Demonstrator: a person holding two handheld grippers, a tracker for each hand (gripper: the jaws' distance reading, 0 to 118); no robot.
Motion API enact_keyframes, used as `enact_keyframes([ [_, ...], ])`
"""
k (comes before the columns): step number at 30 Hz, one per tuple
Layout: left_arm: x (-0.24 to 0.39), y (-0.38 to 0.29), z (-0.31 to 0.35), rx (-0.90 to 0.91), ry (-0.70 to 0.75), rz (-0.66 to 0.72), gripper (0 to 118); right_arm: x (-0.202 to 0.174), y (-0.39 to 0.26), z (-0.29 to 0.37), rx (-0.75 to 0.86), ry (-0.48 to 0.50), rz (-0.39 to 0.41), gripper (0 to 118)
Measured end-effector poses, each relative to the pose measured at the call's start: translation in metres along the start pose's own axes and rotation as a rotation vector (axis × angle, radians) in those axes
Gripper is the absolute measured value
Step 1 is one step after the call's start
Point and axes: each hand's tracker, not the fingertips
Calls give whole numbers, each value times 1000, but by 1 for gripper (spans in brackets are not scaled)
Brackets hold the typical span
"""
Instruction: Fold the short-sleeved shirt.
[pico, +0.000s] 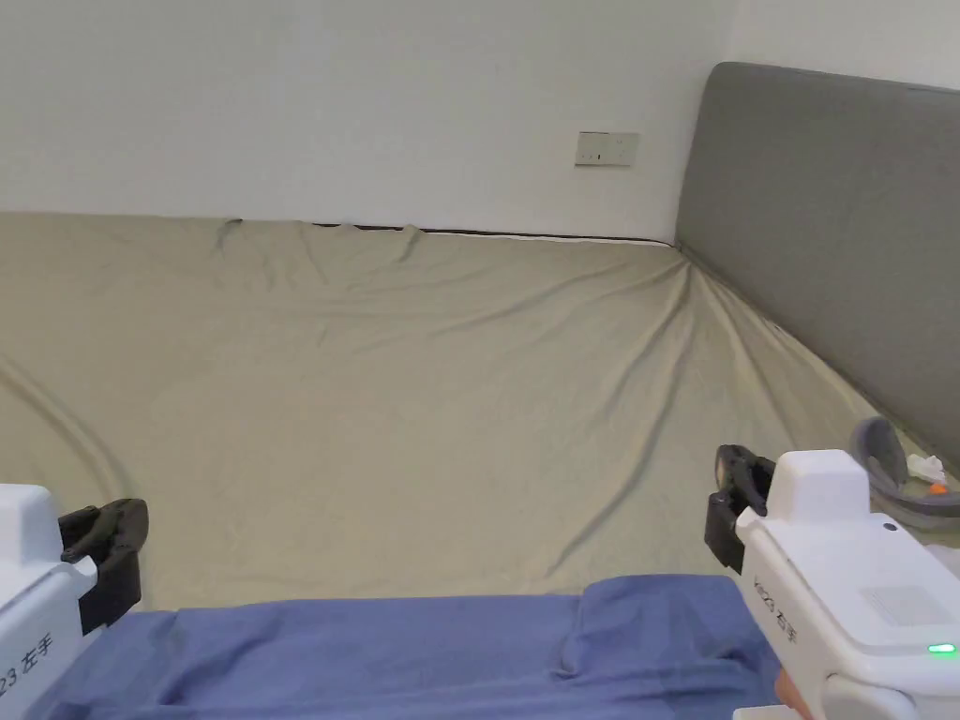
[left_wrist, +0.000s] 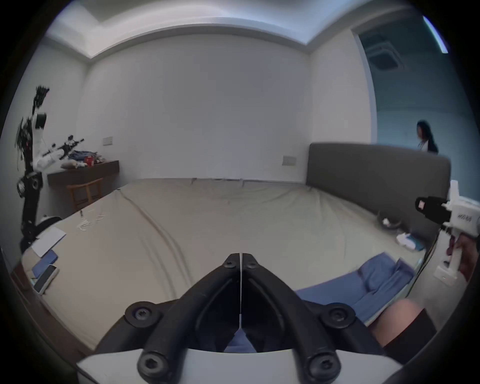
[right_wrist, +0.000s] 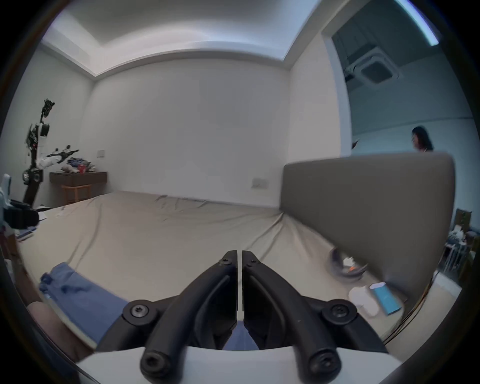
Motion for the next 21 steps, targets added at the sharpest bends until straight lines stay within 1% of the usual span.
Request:
enact_keyframes([
  [1,4,-3,-3,-1,22,-7,0,-1,-6,-5,-51,41,-21,2],
  [2,5,-5,-8,-23,-34,-19,0,-2,-17,-8,-132,47,-53,0],
  [3,6,-9,-11,-16,-60,-11,0,-4,-18,-9,-108,6,-5,0],
  [4,8,-11,-13,-11,-50,-7,0,-4,-12,-10,-41,-14,75,0],
  [6,10,-11,-16,-23,-13,-21,0,4,-21,-15,-154,42,-105,0],
  [7,3,-15,-24,-17,-2,-20,0,5,-20,-14,-158,25,-118,0],
  [8,0,-15,-24,-9,5,-6,0,3,-18,-13,-133,28,-88,0],
  [11,-7,-14,-26,-22,13,44,0,4,-21,-17,-140,31,-65,0],
  [15,-14,-16,-30,-54,-6,61,0,0,-22,-18,-158,57,-64,0],
  [18,-43,-10,-40,-107,-152,167,0,0,-23,-14,-169,85,-83,0],
  [19,-56,-9,-43,-127,-171,229,0,1,-24,-14,-173,97,-91,0],
  [21,-96,-11,-58,-239,-255,377,0,1,-24,-7,-181,119,-85,0],
])
